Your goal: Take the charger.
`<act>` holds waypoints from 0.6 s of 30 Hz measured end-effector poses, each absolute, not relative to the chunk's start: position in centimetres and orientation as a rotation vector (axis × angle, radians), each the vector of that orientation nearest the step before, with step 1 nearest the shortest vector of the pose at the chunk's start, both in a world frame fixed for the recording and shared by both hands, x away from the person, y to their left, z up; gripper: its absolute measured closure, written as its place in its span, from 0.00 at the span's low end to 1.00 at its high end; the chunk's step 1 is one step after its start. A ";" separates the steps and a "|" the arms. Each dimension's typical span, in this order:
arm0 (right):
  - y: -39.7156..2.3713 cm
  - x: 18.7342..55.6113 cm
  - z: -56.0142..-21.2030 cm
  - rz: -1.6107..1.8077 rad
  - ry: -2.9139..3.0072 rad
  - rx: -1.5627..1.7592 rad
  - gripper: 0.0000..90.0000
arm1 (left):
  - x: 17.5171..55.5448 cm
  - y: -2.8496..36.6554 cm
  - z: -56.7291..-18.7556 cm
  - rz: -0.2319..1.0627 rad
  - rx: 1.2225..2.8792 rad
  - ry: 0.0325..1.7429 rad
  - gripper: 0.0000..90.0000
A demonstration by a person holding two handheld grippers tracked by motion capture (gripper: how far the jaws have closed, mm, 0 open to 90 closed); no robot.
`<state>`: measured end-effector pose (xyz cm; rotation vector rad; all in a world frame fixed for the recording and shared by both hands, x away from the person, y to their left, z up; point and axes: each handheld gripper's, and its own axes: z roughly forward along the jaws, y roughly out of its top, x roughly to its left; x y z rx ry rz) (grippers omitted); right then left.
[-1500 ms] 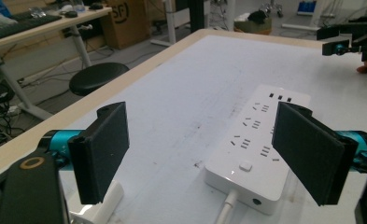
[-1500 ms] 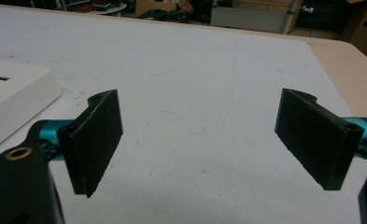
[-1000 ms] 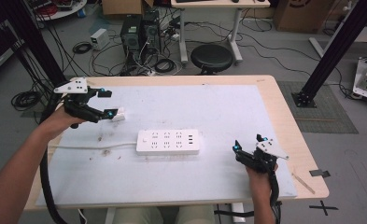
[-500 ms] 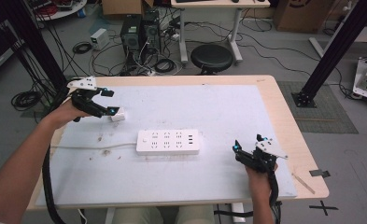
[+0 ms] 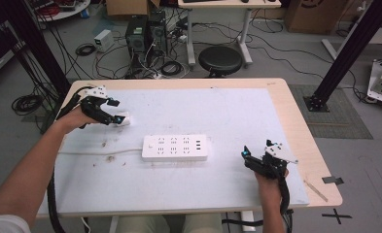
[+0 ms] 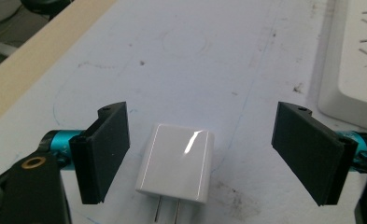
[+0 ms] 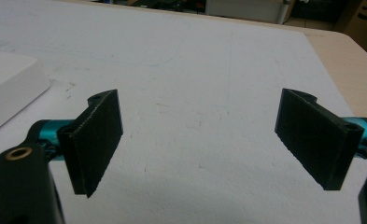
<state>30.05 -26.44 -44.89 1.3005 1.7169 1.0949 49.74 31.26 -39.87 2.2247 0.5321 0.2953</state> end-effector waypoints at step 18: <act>-26.5 30.2 -44.9 1.091 1.718 1.308 0.17 | 51.6 31.0 -43.3 0.248 2.295 0.623 0.25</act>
